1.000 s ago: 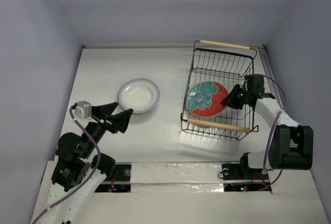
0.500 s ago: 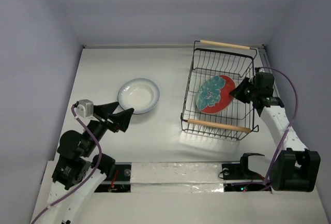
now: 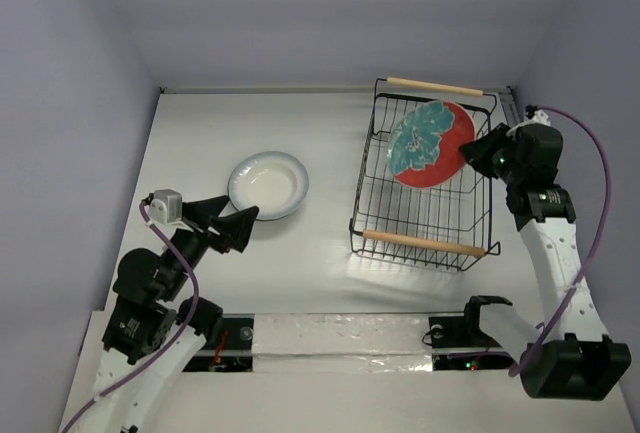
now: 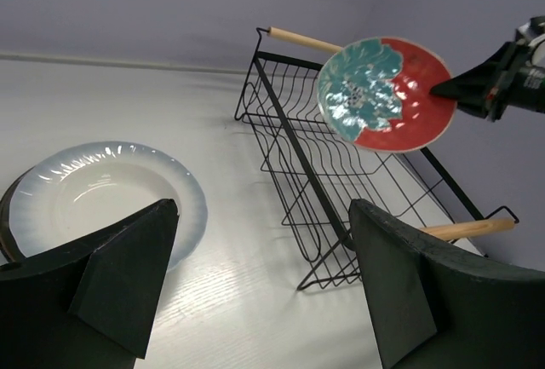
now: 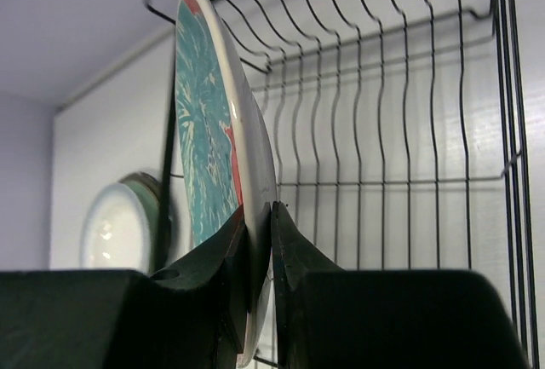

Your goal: Unload the plates from the dish rack

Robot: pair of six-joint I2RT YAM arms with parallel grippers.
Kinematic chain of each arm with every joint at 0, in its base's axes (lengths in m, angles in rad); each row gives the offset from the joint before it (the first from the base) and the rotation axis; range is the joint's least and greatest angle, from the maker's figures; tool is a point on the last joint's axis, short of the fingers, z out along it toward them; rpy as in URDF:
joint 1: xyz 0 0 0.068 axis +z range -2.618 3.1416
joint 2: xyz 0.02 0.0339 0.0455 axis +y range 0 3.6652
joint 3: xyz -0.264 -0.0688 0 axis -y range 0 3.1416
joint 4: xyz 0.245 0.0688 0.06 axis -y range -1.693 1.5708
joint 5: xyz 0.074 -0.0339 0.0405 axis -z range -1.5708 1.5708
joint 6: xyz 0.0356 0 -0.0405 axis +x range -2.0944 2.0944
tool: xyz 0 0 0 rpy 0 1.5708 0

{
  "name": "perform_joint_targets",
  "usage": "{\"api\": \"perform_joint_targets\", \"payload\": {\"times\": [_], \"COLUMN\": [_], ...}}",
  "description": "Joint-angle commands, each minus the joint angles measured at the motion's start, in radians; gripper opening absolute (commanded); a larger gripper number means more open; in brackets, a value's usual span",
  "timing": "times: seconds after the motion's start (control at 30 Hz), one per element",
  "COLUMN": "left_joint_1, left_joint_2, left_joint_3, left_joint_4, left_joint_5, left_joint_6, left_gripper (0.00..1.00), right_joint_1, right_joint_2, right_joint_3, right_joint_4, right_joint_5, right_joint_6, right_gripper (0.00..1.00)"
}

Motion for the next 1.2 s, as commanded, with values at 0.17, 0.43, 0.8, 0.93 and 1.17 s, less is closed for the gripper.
{"api": "perform_joint_targets", "payload": {"times": [0.17,0.43,0.8,0.93,1.17], "left_joint_1": [0.048,0.077,0.104,0.104,0.114], "left_joint_2": [0.009,0.018,0.012,0.024,0.035], "left_joint_3": [0.012,0.02,0.02,0.019,0.016], "left_joint_4": [0.019,0.005,-0.01,-0.009,-0.004], "left_joint_5": [-0.029,-0.083,-0.148,-0.141,-0.131], "left_joint_6": [-0.006,-0.009,-0.027,-0.03,-0.03], "left_gripper": [0.79,0.79,0.78,0.77,0.76], "right_joint_1": [0.019,0.323,0.671,0.717,0.736], "right_joint_2": [-0.058,0.129,0.602,0.752,0.898], "right_joint_3": [0.22,0.294,0.505,0.539,0.525], "right_joint_4": [0.291,0.457,0.658,0.694,0.761], "right_joint_5": [-0.192,-0.172,-0.155,-0.158,-0.172], "right_joint_6": [0.216,0.284,0.38,0.42,0.496], "right_gripper": [0.0,0.0,0.0,0.0,0.0]}}
